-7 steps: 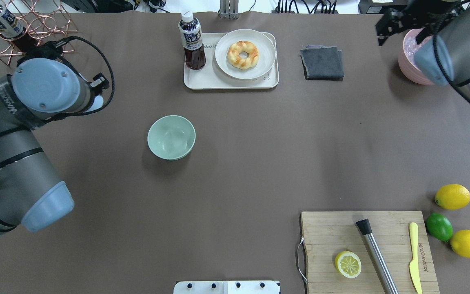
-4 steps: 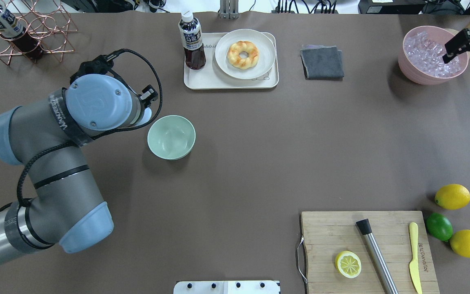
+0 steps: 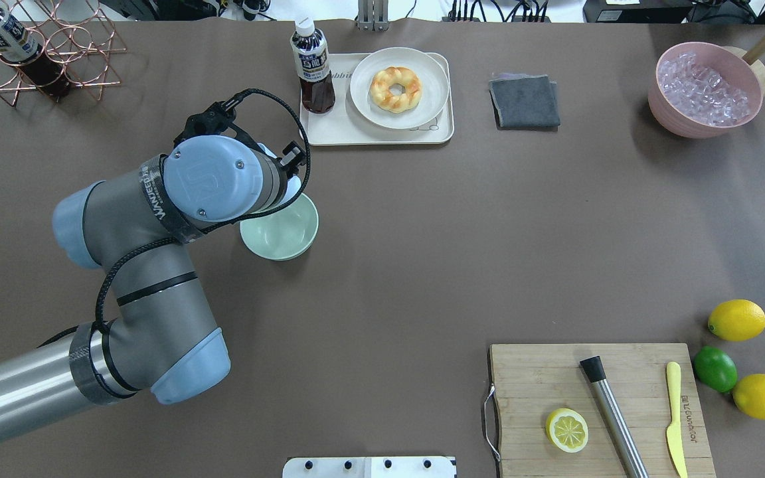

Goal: Pour ice into bowl

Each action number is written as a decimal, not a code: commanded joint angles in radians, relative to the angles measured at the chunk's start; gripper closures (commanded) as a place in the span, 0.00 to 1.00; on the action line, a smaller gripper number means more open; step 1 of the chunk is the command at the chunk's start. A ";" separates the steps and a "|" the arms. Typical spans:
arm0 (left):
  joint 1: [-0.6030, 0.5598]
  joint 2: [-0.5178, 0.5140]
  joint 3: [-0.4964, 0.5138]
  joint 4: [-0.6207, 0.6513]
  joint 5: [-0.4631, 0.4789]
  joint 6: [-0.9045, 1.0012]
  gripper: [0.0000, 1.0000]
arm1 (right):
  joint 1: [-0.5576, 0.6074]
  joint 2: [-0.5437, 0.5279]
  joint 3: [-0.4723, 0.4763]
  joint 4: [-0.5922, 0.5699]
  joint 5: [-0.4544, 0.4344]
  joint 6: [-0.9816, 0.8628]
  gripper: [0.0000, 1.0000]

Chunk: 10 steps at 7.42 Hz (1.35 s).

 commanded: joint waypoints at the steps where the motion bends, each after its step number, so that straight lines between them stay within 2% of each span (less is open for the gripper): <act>1: 0.026 -0.005 0.045 -0.152 -0.002 -0.075 0.48 | 0.034 -0.020 -0.059 0.052 0.012 -0.030 0.01; 2: 0.050 -0.005 0.049 -0.160 0.002 -0.107 0.48 | 0.034 -0.019 -0.058 0.046 0.004 -0.019 0.01; 4: 0.103 -0.010 0.054 -0.183 0.002 -0.173 0.48 | 0.034 -0.023 -0.061 0.040 -0.069 0.043 0.01; 8: 0.118 -0.008 0.168 -0.443 0.003 -0.366 0.48 | 0.032 -0.023 -0.061 0.038 -0.074 0.074 0.01; 10: 0.111 -0.005 0.180 -0.492 0.003 -0.420 0.48 | 0.032 -0.023 -0.061 0.038 -0.075 0.076 0.01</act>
